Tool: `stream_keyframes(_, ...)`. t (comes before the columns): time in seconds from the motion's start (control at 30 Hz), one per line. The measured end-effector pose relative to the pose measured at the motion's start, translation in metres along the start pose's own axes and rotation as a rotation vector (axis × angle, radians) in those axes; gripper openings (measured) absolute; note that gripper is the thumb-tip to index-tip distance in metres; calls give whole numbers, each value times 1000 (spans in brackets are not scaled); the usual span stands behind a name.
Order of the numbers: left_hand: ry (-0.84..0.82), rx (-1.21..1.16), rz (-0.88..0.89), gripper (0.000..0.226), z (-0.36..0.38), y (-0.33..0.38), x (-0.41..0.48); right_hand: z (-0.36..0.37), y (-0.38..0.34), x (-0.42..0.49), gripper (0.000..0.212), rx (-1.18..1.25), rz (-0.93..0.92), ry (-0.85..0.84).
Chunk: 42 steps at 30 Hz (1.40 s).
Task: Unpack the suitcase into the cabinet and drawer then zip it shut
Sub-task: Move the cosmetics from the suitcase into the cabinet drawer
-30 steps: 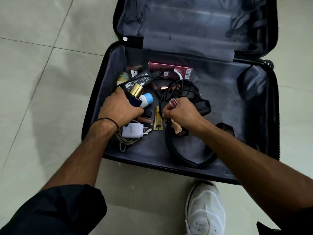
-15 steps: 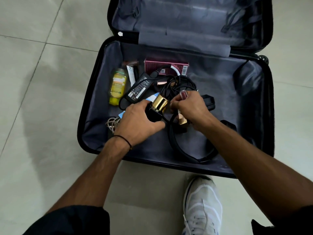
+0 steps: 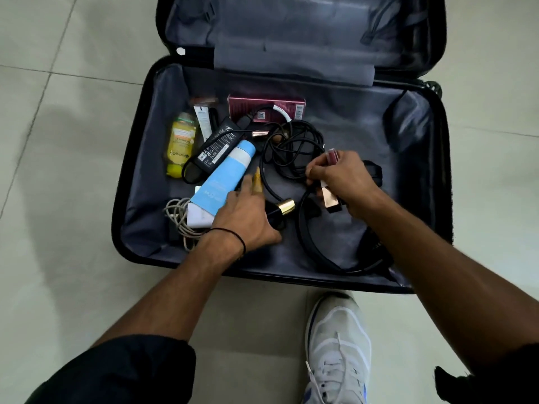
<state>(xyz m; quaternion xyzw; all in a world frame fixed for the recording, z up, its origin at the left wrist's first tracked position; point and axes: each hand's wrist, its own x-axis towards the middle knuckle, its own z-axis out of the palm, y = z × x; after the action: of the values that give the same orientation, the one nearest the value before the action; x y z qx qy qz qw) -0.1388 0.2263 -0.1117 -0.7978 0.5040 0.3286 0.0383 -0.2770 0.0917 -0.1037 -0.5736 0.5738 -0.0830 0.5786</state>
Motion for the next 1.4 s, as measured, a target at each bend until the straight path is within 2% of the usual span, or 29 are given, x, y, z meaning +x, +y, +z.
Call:
stream_keyframes(0.1,64,-18,-25,71,-3,8,4,-1,0,0,8,-4,-5,-16)
stream_keyframes(0.17,53,-9,-31,59,-8,14,9,0,0,0,7,-18,-12,-23)
stream_keyframes(0.27,7,14,-70,57,-16,21,18,1,0,1,6,-21,-5,-24)
stream_keyframes(0.37,28,12,-87,49,-20,22,24,-1,-2,-1,7,-3,-3,-34)
stream_keyframes(0.47,75,-70,-112,57,-13,14,18,-4,-5,-5,9,53,10,-69)
stream_keyframes(0.53,136,-189,-128,59,-10,6,7,-7,-7,-7,9,138,33,-102)
stream_keyframes(0.63,185,-451,-83,41,-11,-3,-10,-11,-9,-5,3,302,74,-149)
stream_keyframes(0.8,64,-1064,54,33,-13,-15,-15,-10,-14,1,9,511,110,-192)
stream_keyframes(0.97,70,-1331,119,27,-17,-15,-7,-9,-15,15,23,530,135,-252)
stream_keyframes(1.17,70,-1247,52,27,-49,0,-18,-6,-32,0,17,575,180,-199)
stream_keyframes(1.27,52,-1223,31,44,-72,8,-43,-10,-51,-33,13,550,181,-173)
stream_keyframes(1.4,9,-1270,11,51,-111,28,-94,-37,-89,-92,12,503,175,-174)
